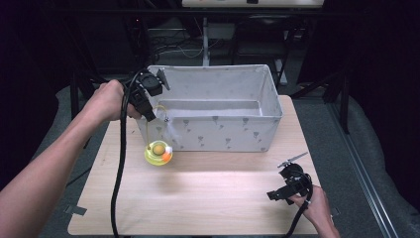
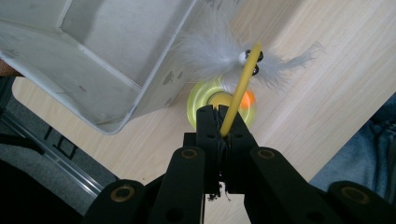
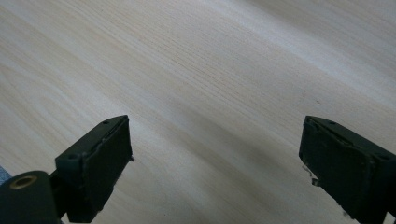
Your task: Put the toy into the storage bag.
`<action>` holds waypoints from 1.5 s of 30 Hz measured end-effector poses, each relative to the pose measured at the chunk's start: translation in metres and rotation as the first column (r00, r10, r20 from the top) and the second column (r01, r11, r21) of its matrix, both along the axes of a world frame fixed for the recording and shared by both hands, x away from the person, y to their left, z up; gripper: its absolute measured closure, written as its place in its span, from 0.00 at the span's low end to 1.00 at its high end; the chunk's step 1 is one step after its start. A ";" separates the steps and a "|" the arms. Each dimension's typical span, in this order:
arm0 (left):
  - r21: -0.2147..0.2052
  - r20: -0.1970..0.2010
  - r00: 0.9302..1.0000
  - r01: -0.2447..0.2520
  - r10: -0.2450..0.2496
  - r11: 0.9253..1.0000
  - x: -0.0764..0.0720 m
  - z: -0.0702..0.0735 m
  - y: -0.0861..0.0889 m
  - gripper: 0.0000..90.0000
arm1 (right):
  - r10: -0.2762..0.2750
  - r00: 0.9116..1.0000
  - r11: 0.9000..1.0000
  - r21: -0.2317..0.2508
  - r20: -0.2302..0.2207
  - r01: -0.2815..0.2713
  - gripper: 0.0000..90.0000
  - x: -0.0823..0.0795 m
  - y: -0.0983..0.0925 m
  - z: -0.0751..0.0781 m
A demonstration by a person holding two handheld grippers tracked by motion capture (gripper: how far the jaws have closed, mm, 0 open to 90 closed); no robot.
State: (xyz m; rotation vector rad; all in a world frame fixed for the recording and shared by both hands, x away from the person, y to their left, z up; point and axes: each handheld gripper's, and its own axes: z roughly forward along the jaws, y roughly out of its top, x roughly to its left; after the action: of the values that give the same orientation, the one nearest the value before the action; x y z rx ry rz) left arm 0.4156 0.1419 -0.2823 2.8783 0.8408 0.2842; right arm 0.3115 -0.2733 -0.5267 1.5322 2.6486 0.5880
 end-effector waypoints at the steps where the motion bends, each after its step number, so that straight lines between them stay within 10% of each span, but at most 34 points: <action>1: 0.006 -0.002 1.000 0.001 -0.001 1.000 0.000 0.001 0.000 0.97 | 0.000 1.000 1.000 0.000 0.000 0.000 0.10 0.000 0.000 0.000; 45: 0.014 0.051 0.997 -0.056 0.055 0.998 0.006 0.065 0.018 0.97 | -0.002 1.000 1.000 -0.008 0.003 0.002 0.10 0.000 -0.001 -0.001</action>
State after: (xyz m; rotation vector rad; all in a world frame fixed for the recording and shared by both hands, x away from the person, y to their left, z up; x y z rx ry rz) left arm 0.4213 0.1601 -0.2175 2.8525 0.9142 0.3698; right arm 0.3118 -0.2742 -0.5275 1.5308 2.6435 0.5789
